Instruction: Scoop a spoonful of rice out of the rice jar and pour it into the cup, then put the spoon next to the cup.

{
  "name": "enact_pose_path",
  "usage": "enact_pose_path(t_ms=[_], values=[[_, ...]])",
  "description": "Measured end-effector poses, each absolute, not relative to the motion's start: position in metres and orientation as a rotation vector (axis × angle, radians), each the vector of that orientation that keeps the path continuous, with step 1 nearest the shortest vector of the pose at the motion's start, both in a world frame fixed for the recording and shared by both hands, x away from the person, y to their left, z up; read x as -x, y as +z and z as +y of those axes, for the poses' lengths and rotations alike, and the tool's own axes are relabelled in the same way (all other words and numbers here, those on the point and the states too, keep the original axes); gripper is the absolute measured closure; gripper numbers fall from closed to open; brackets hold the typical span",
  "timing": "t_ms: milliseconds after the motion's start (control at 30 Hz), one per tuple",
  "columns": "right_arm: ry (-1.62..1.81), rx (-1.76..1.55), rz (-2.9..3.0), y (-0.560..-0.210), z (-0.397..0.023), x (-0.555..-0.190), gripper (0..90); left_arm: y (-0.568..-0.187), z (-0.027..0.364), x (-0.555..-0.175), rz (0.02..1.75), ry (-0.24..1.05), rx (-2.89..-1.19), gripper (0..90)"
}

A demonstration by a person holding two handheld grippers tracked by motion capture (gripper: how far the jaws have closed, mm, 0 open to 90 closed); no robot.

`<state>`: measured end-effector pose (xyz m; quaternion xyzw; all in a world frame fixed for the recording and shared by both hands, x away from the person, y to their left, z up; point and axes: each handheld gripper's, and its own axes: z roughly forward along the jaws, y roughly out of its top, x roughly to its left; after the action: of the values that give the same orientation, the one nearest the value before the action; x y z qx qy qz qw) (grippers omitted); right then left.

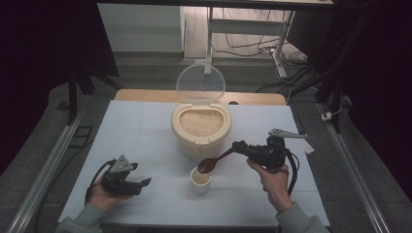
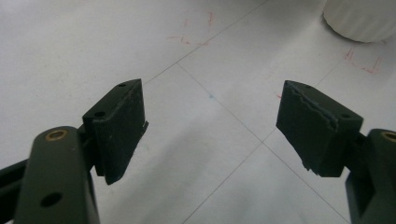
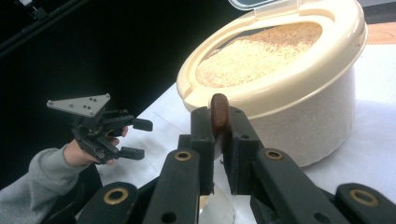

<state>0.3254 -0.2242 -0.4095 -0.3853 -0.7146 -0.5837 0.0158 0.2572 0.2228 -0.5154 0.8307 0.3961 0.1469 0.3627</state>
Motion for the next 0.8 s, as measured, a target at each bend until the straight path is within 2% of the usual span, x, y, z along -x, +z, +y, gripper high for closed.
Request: enact_pose_path(t_ms=[233,467,800], values=[[-1.851,1.240,-2.135,-0.412,-0.243,-0.330,83.2,-0.516,0.223,-0.257,1.021,0.377,-2.138,23.2],[-1.933,1.270,-2.094,-0.396,-0.277,-0.326,83.2,-0.516,0.223,-0.258,1.023,0.380,-2.140,23.2],[-1.760,1.267,-2.153,-0.405,-0.294,-0.329,83.1,-0.515,0.222,-0.257,1.023,0.381,-2.139,23.1]])
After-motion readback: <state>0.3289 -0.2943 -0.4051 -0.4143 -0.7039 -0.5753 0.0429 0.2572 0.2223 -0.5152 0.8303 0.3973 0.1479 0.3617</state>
